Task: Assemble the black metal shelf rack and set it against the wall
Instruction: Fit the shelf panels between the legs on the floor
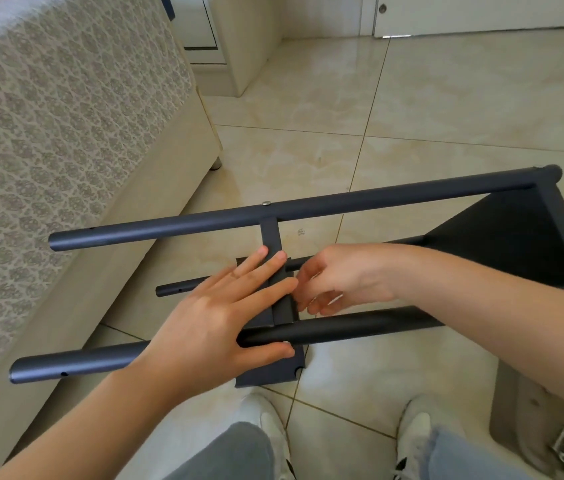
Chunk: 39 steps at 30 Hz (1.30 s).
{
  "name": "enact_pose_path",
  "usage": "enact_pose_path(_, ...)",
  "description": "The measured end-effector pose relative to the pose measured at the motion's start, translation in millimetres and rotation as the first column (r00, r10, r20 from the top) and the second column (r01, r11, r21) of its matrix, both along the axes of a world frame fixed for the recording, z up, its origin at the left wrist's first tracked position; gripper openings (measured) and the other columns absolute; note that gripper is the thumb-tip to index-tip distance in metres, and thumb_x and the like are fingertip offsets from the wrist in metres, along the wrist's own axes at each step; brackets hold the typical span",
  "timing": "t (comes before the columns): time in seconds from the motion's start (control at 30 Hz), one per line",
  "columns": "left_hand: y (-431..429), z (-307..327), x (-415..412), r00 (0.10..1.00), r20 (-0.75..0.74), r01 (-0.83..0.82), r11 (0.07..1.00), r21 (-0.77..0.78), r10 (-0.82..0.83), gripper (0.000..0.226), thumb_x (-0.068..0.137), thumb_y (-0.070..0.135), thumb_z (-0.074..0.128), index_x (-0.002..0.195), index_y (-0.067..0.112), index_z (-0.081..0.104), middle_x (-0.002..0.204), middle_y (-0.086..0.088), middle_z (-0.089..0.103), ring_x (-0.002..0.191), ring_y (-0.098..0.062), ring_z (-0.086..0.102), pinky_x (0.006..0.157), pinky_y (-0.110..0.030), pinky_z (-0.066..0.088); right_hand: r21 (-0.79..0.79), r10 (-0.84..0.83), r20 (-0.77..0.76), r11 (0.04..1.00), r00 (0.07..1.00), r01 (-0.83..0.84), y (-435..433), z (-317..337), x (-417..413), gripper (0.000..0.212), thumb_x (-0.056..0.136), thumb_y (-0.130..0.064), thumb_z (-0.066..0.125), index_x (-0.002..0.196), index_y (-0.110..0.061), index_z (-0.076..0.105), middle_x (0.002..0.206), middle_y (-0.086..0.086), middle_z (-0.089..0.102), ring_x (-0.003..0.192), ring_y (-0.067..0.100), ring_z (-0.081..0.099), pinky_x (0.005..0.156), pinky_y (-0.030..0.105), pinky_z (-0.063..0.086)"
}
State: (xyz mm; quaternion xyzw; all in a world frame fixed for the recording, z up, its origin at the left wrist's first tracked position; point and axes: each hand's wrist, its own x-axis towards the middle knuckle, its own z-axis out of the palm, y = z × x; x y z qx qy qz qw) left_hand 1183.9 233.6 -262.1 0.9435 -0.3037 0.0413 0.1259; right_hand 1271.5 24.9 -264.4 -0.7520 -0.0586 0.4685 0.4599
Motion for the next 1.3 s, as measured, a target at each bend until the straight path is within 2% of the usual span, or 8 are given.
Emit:
enact_pose_path(0.13,1,2,2,0.995,0.09,0.03,0.998,0.055,-0.035,0.07,0.086,0.065,0.055,0.141,0.022,0.058,0.155,-0.001,0.044,0.149,-0.022,0.033,0.117,-0.049,0.034,0.166,-0.005,-0.139,0.986,0.99,0.028,4,-19,-2,0.008,0.09,-0.007,0.066,0.093,-0.008,0.073,0.091,0.008,0.073,0.081,0.016,0.068,0.077,0.026,0.056)
enact_pose_path(0.3,-2,5,12,0.99,0.062,0.121,0.989,0.084,-0.126,0.068,0.085,0.062,0.062,0.134,0.014,0.064,0.14,-0.004,0.058,0.152,-0.028,0.026,0.122,-0.053,0.025,0.256,0.041,-0.217,0.967,0.975,0.016,-7,-26,-6,0.012,0.09,-0.008,0.067,0.085,-0.014,0.076,0.083,0.002,0.075,0.072,0.008,0.071,0.063,0.017,0.053)
enact_pose_path(0.43,2,5,15,0.993,-0.019,0.119,0.991,0.061,-0.118,0.068,0.086,0.065,0.061,0.137,0.02,0.059,0.143,-0.001,0.052,0.154,-0.028,0.017,0.122,-0.051,0.021,0.245,0.029,-0.239,0.969,0.97,0.031,-5,-26,-3,0.009,0.088,-0.006,0.068,0.087,-0.012,0.074,0.084,0.002,0.075,0.074,0.009,0.071,0.065,0.018,0.054)
enact_pose_path(0.53,2,4,16,0.994,-0.05,0.098,0.995,-0.005,-0.099,0.065,0.085,0.064,0.063,0.135,0.023,0.059,0.146,0.0,0.05,0.155,-0.025,0.018,0.119,-0.046,0.029,0.209,0.047,-0.239,0.978,0.97,0.004,-2,-23,1,0.012,0.088,-0.005,0.068,0.082,-0.014,0.073,0.079,0.0,0.074,0.068,0.007,0.07,0.06,0.018,0.053)
enact_pose_path(0.63,1,3,14,0.994,-0.062,0.09,0.996,-0.015,-0.091,0.063,0.084,0.064,0.064,0.133,0.024,0.061,0.149,0.001,0.046,0.155,-0.023,0.017,0.117,-0.042,0.033,0.177,0.068,-0.258,0.984,0.964,-0.021,3,-24,8,0.01,0.089,-0.005,0.067,0.097,-0.008,0.072,0.087,0.005,0.074,0.074,0.011,0.07,0.065,0.021,0.056)
enact_pose_path(0.83,3,3,12,0.993,-0.089,0.081,0.996,0.025,-0.078,0.067,0.083,0.069,0.063,0.136,0.027,0.058,0.165,-0.001,0.026,0.156,-0.021,0.012,0.125,-0.041,0.018,0.197,0.1,-0.314,0.98,0.944,-0.039,14,-33,14,0.012,0.09,-0.002,0.064,0.1,-0.007,0.07,0.091,0.007,0.073,0.079,0.014,0.069,0.074,0.025,0.057)
enact_pose_path(1.0,4,0,9,0.994,-0.055,0.094,0.994,0.048,-0.092,0.072,0.083,0.069,0.064,0.14,0.027,0.055,0.165,-0.001,0.026,0.155,-0.022,0.015,0.122,-0.045,0.019,0.235,0.165,-0.373,0.969,0.913,-0.079,12,-44,9,0.011,0.091,-0.007,0.066,0.089,-0.013,0.075,0.089,0.006,0.074,0.077,0.014,0.07,0.074,0.026,0.056)
enact_pose_path(1.3,3,-5,6,0.994,-0.015,0.104,0.994,0.042,-0.104,0.075,0.084,0.068,0.063,0.145,0.026,0.052,0.164,-0.002,0.029,0.154,-0.024,0.019,0.12,-0.05,0.025,0.259,0.218,-0.379,0.958,0.899,-0.123,9,-50,7,0.008,0.092,-0.012,0.066,0.097,-0.013,0.072,0.092,0.005,0.072,0.085,0.017,0.065,0.079,0.028,0.056)
